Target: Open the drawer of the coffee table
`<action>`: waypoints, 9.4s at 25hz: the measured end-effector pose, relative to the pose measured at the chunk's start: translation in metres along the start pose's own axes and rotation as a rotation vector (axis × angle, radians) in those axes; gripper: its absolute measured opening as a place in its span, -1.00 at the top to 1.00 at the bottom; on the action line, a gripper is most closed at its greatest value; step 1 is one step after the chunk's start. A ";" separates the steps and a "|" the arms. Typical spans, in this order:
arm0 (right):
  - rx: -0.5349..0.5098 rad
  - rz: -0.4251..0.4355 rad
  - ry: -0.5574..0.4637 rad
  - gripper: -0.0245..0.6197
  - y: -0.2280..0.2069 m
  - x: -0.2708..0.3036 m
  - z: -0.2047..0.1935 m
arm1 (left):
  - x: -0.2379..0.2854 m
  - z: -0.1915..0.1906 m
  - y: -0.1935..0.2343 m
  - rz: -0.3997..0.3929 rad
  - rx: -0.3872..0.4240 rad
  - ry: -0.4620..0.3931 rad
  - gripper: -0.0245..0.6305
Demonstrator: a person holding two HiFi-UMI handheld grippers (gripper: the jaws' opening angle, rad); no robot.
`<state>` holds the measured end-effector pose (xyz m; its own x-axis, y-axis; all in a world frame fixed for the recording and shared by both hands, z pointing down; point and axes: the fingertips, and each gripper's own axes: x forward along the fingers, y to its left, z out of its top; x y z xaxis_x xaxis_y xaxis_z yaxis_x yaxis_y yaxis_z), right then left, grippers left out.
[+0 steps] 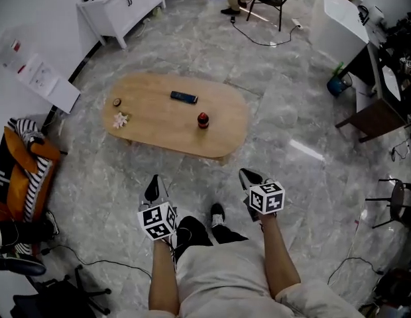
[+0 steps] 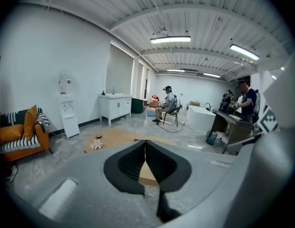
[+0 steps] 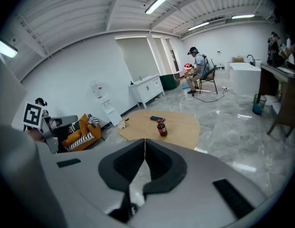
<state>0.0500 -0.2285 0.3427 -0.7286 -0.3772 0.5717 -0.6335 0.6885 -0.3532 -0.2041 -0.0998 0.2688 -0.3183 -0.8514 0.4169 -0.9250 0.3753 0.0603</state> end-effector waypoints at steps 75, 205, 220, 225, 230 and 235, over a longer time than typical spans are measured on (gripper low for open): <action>-0.307 -0.234 -0.381 0.50 -0.181 0.344 -0.268 | 0.407 -0.362 0.163 -0.506 0.352 -0.223 0.51; -0.322 -0.189 -0.343 -0.05 -0.080 0.311 -0.334 | 0.284 -0.414 0.156 -0.528 0.241 -0.128 0.06; -0.328 -0.182 -0.345 -0.05 -0.068 0.299 -0.348 | 0.262 -0.423 0.159 -0.514 0.226 -0.114 0.06; -0.331 -0.182 -0.319 -0.05 -0.066 0.299 -0.361 | 0.257 -0.436 0.162 -0.514 0.232 -0.082 0.06; -0.333 -0.177 -0.287 -0.05 -0.068 0.307 -0.368 | 0.261 -0.443 0.163 -0.513 0.238 -0.063 0.06; -0.340 -0.142 -0.244 -0.05 -0.069 0.312 -0.374 | 0.264 -0.451 0.165 -0.507 0.239 -0.024 0.06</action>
<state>-0.0359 -0.1624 0.8223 -0.7063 -0.5900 0.3913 -0.6400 0.7684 0.0035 -0.3463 -0.0970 0.7980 0.1769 -0.9127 0.3684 -0.9838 -0.1745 0.0400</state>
